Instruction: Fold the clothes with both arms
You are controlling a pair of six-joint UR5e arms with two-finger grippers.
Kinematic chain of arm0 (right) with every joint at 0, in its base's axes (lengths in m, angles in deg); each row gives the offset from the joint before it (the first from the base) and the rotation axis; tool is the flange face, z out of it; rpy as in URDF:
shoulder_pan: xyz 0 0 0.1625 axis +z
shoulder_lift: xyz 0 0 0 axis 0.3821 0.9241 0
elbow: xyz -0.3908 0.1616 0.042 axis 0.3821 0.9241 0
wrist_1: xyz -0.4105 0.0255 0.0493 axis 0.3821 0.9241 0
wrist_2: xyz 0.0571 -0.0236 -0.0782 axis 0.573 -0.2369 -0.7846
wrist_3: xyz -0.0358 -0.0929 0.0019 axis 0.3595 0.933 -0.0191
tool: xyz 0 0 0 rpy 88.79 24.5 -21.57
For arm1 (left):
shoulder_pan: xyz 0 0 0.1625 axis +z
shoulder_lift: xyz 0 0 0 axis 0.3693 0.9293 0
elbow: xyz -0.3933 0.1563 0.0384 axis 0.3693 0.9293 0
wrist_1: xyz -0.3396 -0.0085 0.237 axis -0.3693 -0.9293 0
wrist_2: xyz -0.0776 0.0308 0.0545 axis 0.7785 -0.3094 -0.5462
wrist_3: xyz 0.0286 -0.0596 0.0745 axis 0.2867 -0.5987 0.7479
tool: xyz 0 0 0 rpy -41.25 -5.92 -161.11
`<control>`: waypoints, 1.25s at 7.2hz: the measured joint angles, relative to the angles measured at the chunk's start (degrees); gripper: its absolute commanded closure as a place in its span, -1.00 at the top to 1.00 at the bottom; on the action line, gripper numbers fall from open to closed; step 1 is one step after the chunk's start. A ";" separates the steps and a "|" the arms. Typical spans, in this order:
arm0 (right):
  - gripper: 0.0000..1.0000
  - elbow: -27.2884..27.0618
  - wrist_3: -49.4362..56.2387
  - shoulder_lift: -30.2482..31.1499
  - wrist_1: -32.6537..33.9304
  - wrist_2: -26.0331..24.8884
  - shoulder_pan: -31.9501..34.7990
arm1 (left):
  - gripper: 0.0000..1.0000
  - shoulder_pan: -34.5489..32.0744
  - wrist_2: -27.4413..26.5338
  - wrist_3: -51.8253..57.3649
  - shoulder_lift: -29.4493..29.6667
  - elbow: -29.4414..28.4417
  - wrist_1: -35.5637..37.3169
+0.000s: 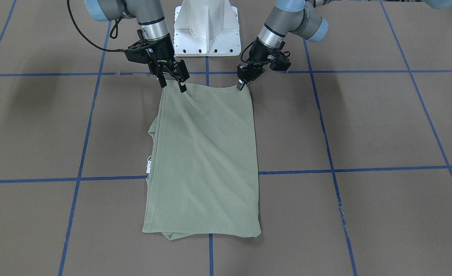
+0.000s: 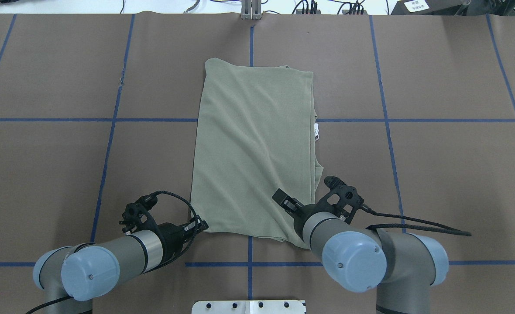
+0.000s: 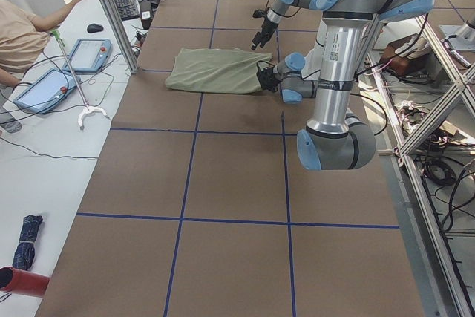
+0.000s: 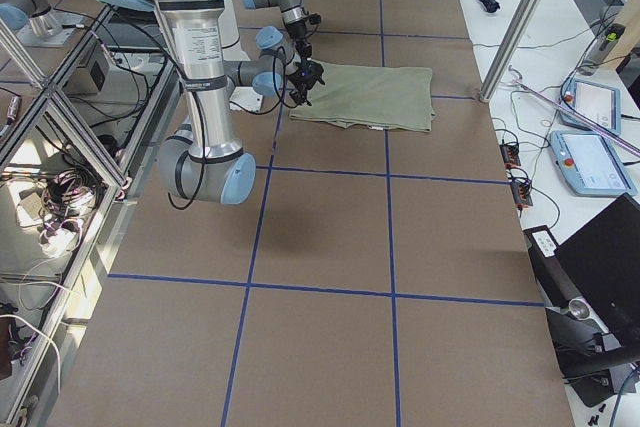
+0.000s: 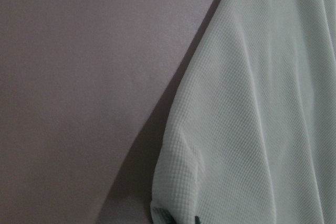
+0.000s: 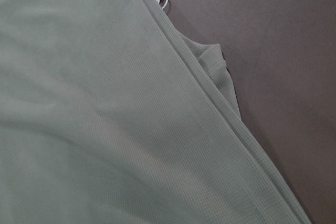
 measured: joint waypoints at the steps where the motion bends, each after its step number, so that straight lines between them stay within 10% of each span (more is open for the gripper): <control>1: 1.00 1.48 -0.72 -0.82 1.16 -0.50 -0.88 | -1.00 0.00 0.00 0.06 0.06 0.00 0.00; 7: 0.88 5.65 -1.11 -1.79 1.69 -1.44 -2.28 | -1.00 -0.08 -0.02 0.41 0.13 0.01 0.00; 8: 0.51 5.80 -1.17 -1.91 1.63 -2.13 -2.55 | -1.00 -0.08 -0.06 0.41 0.10 0.01 0.00; 9: -0.32 5.88 -1.22 -2.11 1.53 -2.63 -2.78 | -1.00 -0.09 -0.08 0.42 0.07 0.00 0.00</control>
